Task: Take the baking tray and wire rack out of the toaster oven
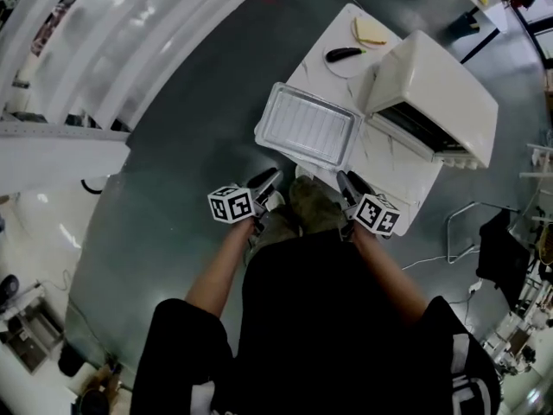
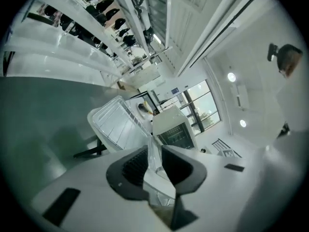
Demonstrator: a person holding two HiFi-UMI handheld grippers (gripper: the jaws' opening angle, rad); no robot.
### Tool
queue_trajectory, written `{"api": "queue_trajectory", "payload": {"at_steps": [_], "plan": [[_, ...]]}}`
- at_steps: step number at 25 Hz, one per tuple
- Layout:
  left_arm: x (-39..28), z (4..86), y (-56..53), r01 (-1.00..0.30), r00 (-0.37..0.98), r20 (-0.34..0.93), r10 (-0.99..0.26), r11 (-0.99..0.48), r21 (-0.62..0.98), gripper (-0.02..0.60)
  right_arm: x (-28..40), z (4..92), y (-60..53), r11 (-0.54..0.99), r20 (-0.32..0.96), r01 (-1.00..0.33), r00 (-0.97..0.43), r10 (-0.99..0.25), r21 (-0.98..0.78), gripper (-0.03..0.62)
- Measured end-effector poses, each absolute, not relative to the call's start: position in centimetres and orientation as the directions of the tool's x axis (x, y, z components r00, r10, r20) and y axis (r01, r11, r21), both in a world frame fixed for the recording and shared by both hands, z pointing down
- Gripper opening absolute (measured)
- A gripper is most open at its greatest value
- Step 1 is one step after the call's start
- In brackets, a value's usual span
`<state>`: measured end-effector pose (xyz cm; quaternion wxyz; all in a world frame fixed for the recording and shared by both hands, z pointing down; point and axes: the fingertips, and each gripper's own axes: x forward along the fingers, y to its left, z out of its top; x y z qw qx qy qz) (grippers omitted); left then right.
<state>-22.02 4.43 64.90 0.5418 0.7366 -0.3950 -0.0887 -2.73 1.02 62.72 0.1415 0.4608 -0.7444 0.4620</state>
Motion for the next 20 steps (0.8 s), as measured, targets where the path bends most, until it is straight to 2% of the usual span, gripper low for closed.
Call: {"api": "queue_trajectory", "payload": {"at_steps": [1,3,5,7,16,20], "plan": [[-21.8,63.9,4.6,-0.498,0.655,0.277,-0.703,-0.125,0.858,0.079,-1.6,61.9,1.2,0.162,0.635,-0.832,-0.517,-0.574,-0.531,0.157],[-21.8,62.2,4.7,-0.559,0.6,0.26,-0.757,-0.163,0.813,0.045,1.0,60.3,1.4,0.158,0.632,-0.861,-0.468,-0.618,-0.483,0.113],[-21.5,60.8,4.9,-0.631,0.55,0.264,-0.792,-0.188,0.752,0.026,3.8,59.1,1.7,0.141,0.623,-0.886,-0.417,-0.662,-0.443,0.054],[-20.5,59.2,5.3,-0.687,0.523,0.272,-0.808,-0.21,0.696,0.02,6.7,57.9,2.0,0.127,0.603,-0.902,-0.375,-0.704,-0.413,0.033],[-10.3,48.6,4.1,-0.806,0.553,0.172,-0.815,-0.472,0.356,0.02,19.3,51.0,5.3,0.094,0.468,-0.945,-0.239,-0.851,-0.313,0.023],[-5.4,44.7,3.0,-0.821,0.543,0.093,-0.835,-0.505,0.267,0.02,26.2,47.8,6.7,0.129,0.406,-0.974,-0.196,-0.893,-0.186,0.023]]}}
